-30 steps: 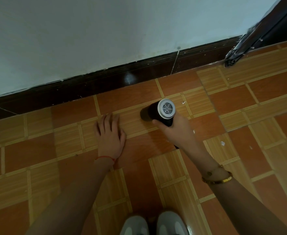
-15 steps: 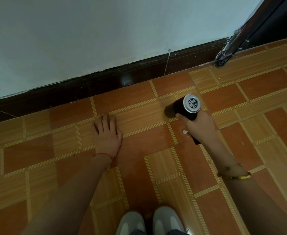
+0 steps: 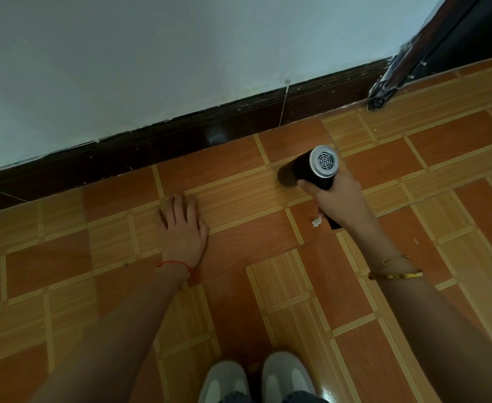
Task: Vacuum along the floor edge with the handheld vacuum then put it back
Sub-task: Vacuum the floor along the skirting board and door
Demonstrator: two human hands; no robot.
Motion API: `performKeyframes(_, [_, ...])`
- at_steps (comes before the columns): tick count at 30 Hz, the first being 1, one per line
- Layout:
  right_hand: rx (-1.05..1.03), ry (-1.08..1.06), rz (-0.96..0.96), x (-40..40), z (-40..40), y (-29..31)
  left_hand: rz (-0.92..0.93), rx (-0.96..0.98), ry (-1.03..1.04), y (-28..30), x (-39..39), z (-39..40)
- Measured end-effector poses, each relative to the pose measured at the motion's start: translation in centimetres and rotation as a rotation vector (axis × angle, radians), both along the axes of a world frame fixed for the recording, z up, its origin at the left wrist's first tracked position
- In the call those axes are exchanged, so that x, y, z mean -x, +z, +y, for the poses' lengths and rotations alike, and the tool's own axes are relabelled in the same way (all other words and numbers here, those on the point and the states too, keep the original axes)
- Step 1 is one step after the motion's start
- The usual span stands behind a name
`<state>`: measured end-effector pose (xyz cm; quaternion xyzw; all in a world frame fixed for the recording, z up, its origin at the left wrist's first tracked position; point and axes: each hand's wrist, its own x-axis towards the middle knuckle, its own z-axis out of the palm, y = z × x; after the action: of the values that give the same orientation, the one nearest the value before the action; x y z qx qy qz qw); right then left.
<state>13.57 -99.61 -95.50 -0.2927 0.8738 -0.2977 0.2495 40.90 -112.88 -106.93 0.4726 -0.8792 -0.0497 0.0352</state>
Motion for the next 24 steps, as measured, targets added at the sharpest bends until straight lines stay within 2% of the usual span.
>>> performKeyframes(6, [0.026,-0.077,0.110,-1.1,0.4,0.2,-0.005,-0.022,0.002,0.0,0.1,0.0])
performKeyframes(10, [-0.022,0.108,-0.232,-2.3,1.6,1.0,0.041,-0.033,-0.002,0.1,-0.1,0.0])
performKeyframes(11, [-0.029,0.134,-0.246,-2.6,2.0,0.8,0.050,-0.038,-0.006,0.2,-0.1,0.0])
performKeyframes(13, [-0.023,0.144,-0.134,-3.2,2.6,0.5,0.061,-0.047,-0.008,0.4,-0.1,0.1])
performKeyframes(16, [-0.016,0.053,0.076,-3.1,3.5,0.7,0.069,-0.069,-0.007,0.6,0.2,1.0])
performKeyframes(20, [0.009,-0.105,0.130,-1.1,5.2,1.2,0.046,-0.092,-0.086,0.5,1.2,2.4])
performKeyframes(24, [-0.086,-0.157,0.188,0.5,7.2,1.2,0.051,-0.111,-0.186,0.6,2.8,3.5])
